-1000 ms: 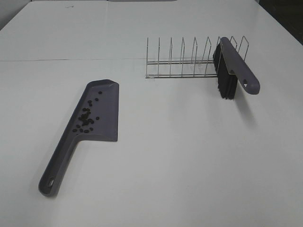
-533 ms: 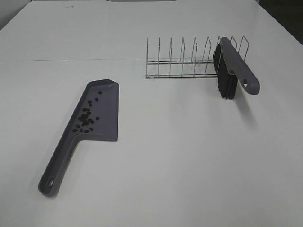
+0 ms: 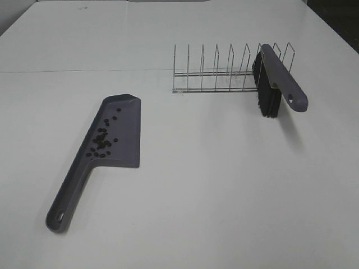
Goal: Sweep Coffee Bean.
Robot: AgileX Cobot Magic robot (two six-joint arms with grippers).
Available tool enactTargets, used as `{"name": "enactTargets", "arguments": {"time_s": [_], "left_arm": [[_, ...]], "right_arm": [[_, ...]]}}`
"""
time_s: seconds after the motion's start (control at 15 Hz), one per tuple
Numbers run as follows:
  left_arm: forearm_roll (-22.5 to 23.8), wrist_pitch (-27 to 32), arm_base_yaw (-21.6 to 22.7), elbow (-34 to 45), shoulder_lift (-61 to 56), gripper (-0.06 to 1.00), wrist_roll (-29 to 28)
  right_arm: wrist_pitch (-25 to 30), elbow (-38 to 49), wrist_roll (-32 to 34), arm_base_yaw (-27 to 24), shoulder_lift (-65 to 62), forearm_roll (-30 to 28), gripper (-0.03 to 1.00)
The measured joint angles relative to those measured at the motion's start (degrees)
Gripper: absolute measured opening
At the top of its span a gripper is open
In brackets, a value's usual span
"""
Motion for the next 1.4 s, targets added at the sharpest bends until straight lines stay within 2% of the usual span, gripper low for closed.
{"name": "enactTargets", "arguments": {"time_s": [1.4], "left_arm": [[0.6, 0.0, 0.4, 0.0, -0.5, 0.67, 0.0]], "right_arm": [[-0.6, 0.0, 0.0, -0.1, -2.6, 0.0, 0.75]]}}
